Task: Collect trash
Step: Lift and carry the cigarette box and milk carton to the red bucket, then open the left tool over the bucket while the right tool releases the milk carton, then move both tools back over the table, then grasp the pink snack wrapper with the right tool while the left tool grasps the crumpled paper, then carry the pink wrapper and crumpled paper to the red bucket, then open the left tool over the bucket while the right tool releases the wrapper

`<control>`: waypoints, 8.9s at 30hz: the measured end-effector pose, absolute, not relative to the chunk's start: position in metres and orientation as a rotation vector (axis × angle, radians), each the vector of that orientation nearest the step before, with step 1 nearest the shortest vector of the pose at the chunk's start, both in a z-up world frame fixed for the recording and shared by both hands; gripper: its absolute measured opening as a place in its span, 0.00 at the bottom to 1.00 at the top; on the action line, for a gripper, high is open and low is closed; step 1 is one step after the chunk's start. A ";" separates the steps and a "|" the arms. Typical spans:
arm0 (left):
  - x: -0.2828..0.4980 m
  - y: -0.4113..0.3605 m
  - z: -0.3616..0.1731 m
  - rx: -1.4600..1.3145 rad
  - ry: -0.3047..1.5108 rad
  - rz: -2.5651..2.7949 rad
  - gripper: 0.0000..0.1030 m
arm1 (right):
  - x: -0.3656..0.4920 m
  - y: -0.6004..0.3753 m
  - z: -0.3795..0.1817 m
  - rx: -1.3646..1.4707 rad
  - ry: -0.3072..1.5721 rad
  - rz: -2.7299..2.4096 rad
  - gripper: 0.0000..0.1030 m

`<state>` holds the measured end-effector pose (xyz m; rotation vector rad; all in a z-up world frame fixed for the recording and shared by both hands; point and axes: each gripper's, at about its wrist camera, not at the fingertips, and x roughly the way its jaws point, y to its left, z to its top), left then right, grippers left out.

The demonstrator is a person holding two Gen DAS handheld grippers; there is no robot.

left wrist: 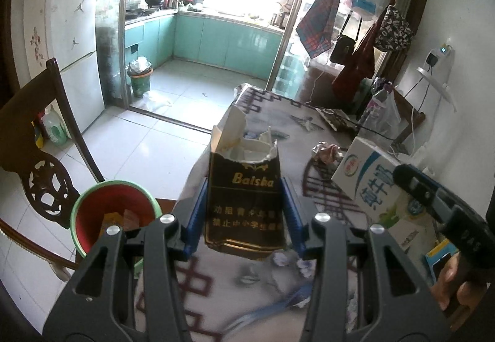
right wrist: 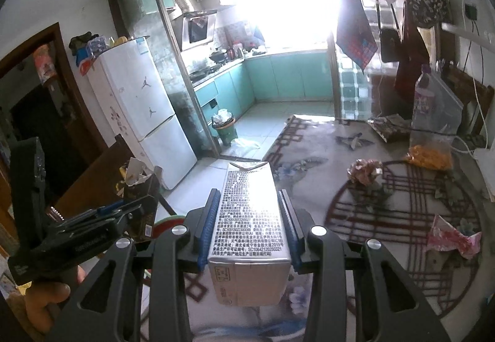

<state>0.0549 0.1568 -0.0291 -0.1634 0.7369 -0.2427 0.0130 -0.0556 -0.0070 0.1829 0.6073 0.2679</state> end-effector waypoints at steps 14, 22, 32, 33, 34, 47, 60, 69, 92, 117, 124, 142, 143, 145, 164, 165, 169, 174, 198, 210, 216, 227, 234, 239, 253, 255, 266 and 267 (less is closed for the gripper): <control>0.084 0.241 -0.046 -0.161 0.778 -0.273 0.43 | 0.034 0.031 -0.018 0.192 0.647 0.228 0.36; 0.091 0.273 -0.053 -0.165 0.787 -0.275 0.43 | 0.041 0.068 -0.022 0.177 0.661 0.232 0.36; 0.100 0.318 -0.074 -0.180 0.829 -0.207 0.43 | 0.056 0.113 -0.026 0.144 0.687 0.285 0.36; 0.102 0.323 -0.077 -0.183 0.836 -0.198 0.43 | 0.058 0.117 -0.027 0.141 0.692 0.294 0.36; 0.103 0.327 -0.079 -0.186 0.842 -0.191 0.43 | 0.060 0.124 -0.028 0.138 0.698 0.307 0.36; 0.122 0.371 -0.110 -0.224 0.911 -0.104 0.42 | 0.100 0.181 -0.064 0.069 0.815 0.400 0.36; 0.151 0.390 -0.135 -0.209 0.971 -0.067 0.43 | 0.134 0.211 -0.101 0.052 0.934 0.437 0.36; 0.170 0.392 -0.151 -0.202 1.005 -0.063 0.42 | 0.147 0.227 -0.117 0.025 0.990 0.460 0.36; 0.166 0.396 -0.142 -0.187 0.985 -0.026 0.73 | 0.145 0.210 -0.100 0.059 0.937 0.458 0.59; 0.114 0.178 -0.103 -0.129 0.933 -0.297 0.76 | 0.055 -0.198 -0.117 -0.060 1.021 -0.177 0.80; 0.097 0.084 -0.110 -0.125 0.982 -0.348 0.80 | 0.084 -0.321 -0.172 -0.171 1.253 -0.087 0.80; 0.213 -0.117 -0.144 -0.051 0.985 -0.439 0.85 | 0.063 -0.368 -0.184 0.125 1.124 0.112 0.16; 0.224 -0.127 -0.149 -0.029 0.982 -0.444 0.88 | 0.059 -0.367 -0.180 0.153 1.094 0.121 0.16; 0.247 -0.148 -0.162 0.019 0.975 -0.462 0.90 | 0.055 -0.365 -0.177 0.207 1.064 0.132 0.16; 0.282 -0.138 -0.172 0.085 0.918 -0.410 0.29 | 0.060 -0.336 -0.156 0.372 0.934 0.103 0.16; 0.273 -0.129 -0.164 0.075 0.912 -0.414 0.27 | 0.059 -0.329 -0.150 0.357 0.921 0.106 0.16; 0.220 -0.086 -0.125 -0.005 0.895 -0.425 0.23 | 0.051 -0.298 -0.126 0.341 0.879 0.136 0.16; 0.162 -0.044 -0.090 -0.078 0.877 -0.420 0.23 | 0.035 -0.253 -0.088 0.316 0.799 0.162 0.16; 0.082 0.125 -0.031 -0.084 0.727 -0.282 0.23 | 0.019 -0.106 -0.004 0.239 0.559 0.199 0.17; 0.122 0.187 -0.031 -0.028 0.712 -0.369 0.23 | 0.040 -0.030 -0.008 0.237 0.579 0.116 0.17; 0.133 0.227 -0.037 -0.046 0.729 -0.353 0.23 | 0.056 0.014 -0.013 0.221 0.605 0.140 0.17; 0.148 0.301 -0.046 -0.098 0.745 -0.272 0.24 | 0.089 0.090 -0.020 0.162 0.644 0.239 0.17; 0.157 0.332 -0.054 -0.117 0.763 -0.229 0.24 | 0.102 0.124 -0.030 0.143 0.680 0.289 0.17; 0.161 0.347 -0.065 -0.123 0.791 -0.213 0.24 | 0.111 0.141 -0.043 0.161 0.722 0.323 0.17; 0.186 0.381 -0.121 -0.126 0.918 -0.140 0.26 | 0.151 0.190 -0.118 0.232 1.005 0.442 0.17; 0.189 0.386 -0.132 -0.126 0.944 -0.120 0.29 | 0.155 0.196 -0.132 0.236 1.053 0.453 0.19; 0.186 0.396 -0.140 -0.186 0.931 -0.086 0.91 | 0.149 0.198 -0.133 0.161 1.008 0.409 0.67; 0.186 0.394 -0.136 -0.196 0.921 -0.097 0.92 | 0.146 0.194 -0.127 0.161 0.976 0.393 0.71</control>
